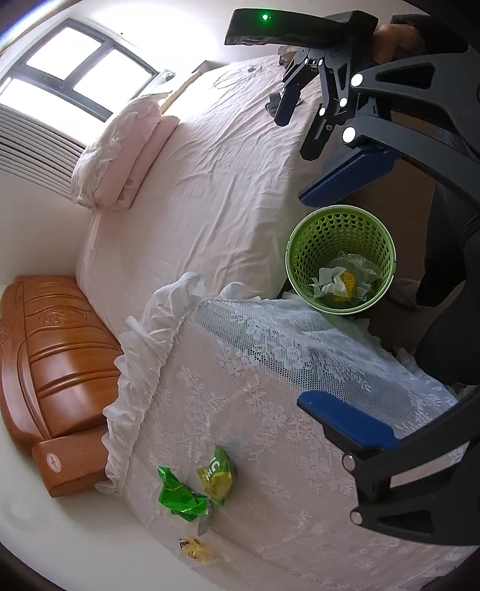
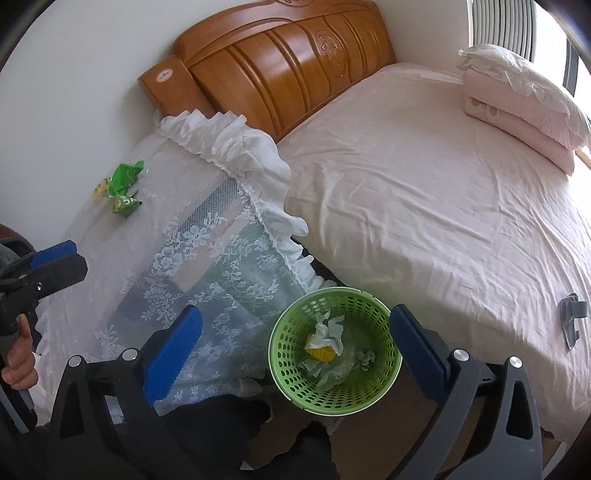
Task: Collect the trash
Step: 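Reach the right gripper to the yellow-green snack packet and close on it, then grasp the yellow cartoon packet with the left gripper while the right gripper holds the snack packet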
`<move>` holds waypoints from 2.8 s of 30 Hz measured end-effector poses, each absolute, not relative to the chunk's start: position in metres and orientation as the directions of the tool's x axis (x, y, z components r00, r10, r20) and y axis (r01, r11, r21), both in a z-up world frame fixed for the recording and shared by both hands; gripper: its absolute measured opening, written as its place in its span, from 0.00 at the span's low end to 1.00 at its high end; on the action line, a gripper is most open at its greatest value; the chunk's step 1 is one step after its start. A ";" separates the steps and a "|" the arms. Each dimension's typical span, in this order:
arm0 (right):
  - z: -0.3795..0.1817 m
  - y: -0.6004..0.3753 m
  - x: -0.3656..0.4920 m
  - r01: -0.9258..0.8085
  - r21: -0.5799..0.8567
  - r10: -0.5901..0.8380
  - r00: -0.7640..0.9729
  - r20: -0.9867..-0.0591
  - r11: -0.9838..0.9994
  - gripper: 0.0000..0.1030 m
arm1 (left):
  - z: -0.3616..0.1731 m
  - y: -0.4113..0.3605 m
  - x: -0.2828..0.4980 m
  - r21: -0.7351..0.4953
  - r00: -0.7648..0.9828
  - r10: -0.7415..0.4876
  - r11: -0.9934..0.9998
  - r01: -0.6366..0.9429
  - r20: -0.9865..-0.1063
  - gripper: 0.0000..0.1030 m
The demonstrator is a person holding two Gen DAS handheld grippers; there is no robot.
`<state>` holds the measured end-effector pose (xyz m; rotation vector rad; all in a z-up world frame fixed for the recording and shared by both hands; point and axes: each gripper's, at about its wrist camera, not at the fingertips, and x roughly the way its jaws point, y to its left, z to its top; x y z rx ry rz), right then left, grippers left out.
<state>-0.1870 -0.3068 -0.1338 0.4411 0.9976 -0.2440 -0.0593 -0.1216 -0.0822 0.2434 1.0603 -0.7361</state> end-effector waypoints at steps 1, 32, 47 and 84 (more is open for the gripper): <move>-0.134 -0.307 -0.186 0.393 0.245 0.003 0.524 -0.852 0.886 0.98 | -0.082 -0.121 -0.060 -0.156 0.283 -0.430 0.742 0.652 -0.858 0.92; -0.159 -0.089 0.127 -0.146 0.154 0.204 0.436 -0.877 0.977 0.96 | -0.079 0.132 0.036 -0.095 0.458 -0.166 0.980 0.173 -0.873 0.92; -0.171 -0.086 0.141 -0.111 0.104 0.140 0.394 -0.908 0.988 0.43 | -0.093 0.155 0.084 -0.102 0.446 -0.172 0.979 0.178 -0.878 0.92; -0.111 -0.118 0.097 0.091 0.304 0.217 0.514 -0.830 0.948 0.42 | -0.133 0.117 0.277 -0.051 0.460 -0.173 0.962 0.267 -0.871 0.30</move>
